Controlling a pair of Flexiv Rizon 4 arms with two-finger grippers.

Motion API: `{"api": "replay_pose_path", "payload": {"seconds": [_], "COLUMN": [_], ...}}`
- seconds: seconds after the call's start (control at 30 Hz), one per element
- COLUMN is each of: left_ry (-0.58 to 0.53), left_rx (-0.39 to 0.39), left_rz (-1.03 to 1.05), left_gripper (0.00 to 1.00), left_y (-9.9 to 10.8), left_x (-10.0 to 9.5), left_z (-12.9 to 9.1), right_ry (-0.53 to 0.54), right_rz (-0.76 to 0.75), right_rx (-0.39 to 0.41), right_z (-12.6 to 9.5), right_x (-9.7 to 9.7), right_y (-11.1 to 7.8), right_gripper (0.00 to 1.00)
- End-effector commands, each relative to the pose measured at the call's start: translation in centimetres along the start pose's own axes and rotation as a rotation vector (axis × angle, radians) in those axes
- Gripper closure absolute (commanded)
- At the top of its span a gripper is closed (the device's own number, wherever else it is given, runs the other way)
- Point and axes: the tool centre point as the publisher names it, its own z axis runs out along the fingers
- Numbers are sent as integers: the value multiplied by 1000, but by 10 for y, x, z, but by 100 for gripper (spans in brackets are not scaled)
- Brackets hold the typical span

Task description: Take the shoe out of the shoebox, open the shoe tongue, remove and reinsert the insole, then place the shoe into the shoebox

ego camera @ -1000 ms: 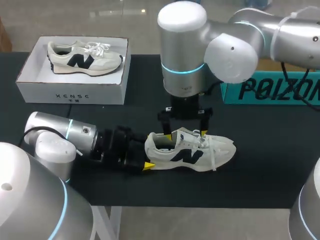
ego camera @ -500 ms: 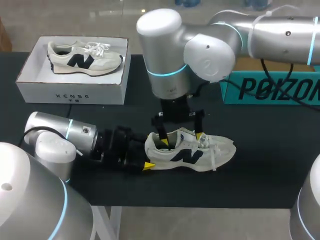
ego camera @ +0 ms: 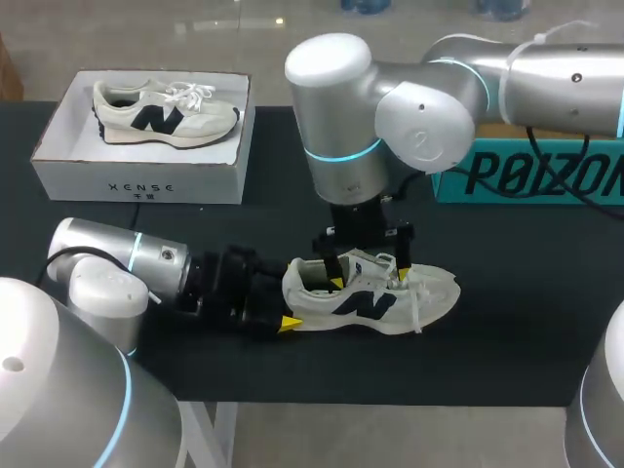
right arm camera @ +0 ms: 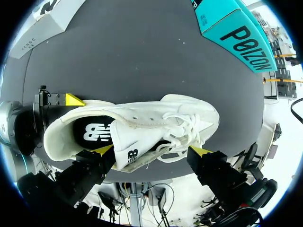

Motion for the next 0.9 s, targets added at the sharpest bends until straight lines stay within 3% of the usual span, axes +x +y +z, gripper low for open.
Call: {"api": "replay_pose_path", "payload": {"seconds": [0.03,0.47,0.9], "left_ry": [-3,-3,-3], "left_rx": [0,0,0], "left_rz": [0,0,0], "left_gripper": [100,100,100], "left_y": [4,4,4], "left_x": [0,0,0], "left_z": [4,4,4], "right_ry": [13,-94,-103], "right_rz": [-5,-16,-28], "right_rx": [-17,-84,-91], "right_z": [-5,-3,-1], "right_x": [-5,4,3], "right_y": [-1,12,17], "right_gripper": [0,0,0]}}
